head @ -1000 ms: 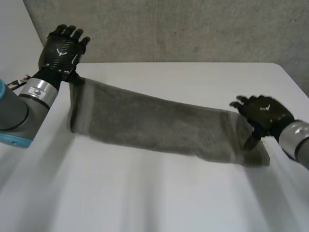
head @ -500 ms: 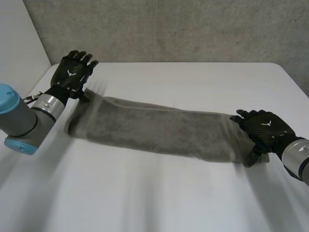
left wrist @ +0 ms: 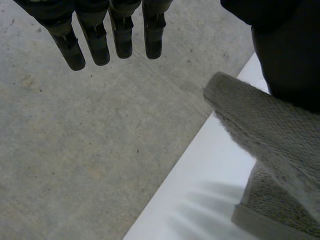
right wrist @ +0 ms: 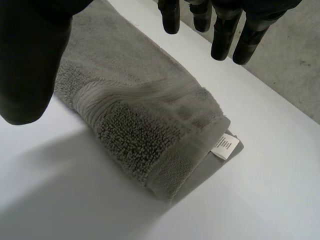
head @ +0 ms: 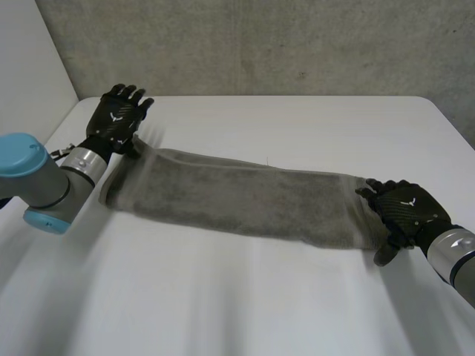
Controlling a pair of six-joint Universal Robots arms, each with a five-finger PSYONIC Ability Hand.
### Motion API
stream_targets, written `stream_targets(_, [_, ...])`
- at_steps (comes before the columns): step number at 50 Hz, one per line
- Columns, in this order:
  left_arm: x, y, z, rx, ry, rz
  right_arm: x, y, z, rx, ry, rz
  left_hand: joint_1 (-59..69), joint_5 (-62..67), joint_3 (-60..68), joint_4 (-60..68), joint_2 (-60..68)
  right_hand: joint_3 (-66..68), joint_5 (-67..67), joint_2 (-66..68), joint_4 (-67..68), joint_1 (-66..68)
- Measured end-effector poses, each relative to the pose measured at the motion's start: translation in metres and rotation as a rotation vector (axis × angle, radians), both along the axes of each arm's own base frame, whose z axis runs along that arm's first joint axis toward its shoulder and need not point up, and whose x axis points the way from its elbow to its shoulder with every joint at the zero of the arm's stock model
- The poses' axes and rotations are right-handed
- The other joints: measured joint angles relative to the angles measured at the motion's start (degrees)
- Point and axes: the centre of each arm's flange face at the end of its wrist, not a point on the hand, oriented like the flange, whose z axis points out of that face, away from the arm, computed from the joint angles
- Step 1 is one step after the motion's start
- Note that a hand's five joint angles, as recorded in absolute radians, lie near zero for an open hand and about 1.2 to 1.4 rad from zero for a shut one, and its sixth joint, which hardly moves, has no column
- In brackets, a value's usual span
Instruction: Fold the towel.
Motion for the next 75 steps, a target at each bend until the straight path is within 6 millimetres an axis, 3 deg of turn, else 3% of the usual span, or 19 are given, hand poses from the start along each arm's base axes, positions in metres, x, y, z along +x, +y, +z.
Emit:
stream_targets(13, [-0.01,0.038,0.011,0.292,0.099,-0.116,-0.005,0.0,-0.004,0.019,-0.004,-0.019,0.0,0.0,0.0,0.0,0.0,0.0,0.0,0.0,0.0,0.0])
stream_targets(19, [-0.007,0.038,0.024,0.38,0.236,-0.111,-0.005,0.0,-0.004,0.016,-0.006,-0.019,0.0,0.0,0.0,0.0,0.0,0.0,0.0,0.0,0.0,0.0])
stream_targets(29, [0.007,0.028,0.041,0.307,0.346,0.002,-0.005,-0.002,-0.005,-0.026,-0.004,-0.017,0.0,0.0,0.0,0.0,0.0,0.0,0.0,1.15,0.0,1.49])
stream_targets(35, [0.01,0.043,0.056,0.255,0.323,0.017,-0.006,-0.005,-0.006,-0.05,0.0,-0.022,0.0,0.0,0.0,0.0,0.0,0.0,0.16,8.55,0.0,7.73])
stream_targets(43, [0.015,0.068,0.061,0.255,0.273,0.03,-0.007,-0.008,-0.02,-0.016,0.013,-0.025,0.0,0.0,0.0,0.0,0.0,0.0,0.77,9.59,0.0,8.98])
stream_targets(52, [0.023,0.088,0.059,0.301,0.248,0.056,-0.011,-0.015,-0.034,-0.016,0.078,-0.006,0.0,0.0,0.0,0.0,0.0,0.0,14.42,22.49,0.0,21.7])
stream_targets(63, [0.03,0.101,0.055,0.364,0.24,0.08,-0.014,-0.031,-0.038,-0.07,0.105,-0.005,0.0,0.0,0.0,0.0,0.0,0.0,60.37,68.27,0.0,66.17])
stream_targets(70, [0.03,0.106,0.059,0.361,0.24,0.079,-0.028,-0.044,-0.033,-0.098,0.115,-0.041,0.0,0.0,0.0,0.0,0.0,0.0,62.47,69.93,0.0,67.27])
stream_targets(75, [0.034,0.108,0.063,0.359,0.242,0.091,-0.061,-0.061,-0.028,-0.131,0.177,-0.085,0.0,0.0,0.0,0.0,0.0,0.0,62.48,69.94,0.0,67.29])
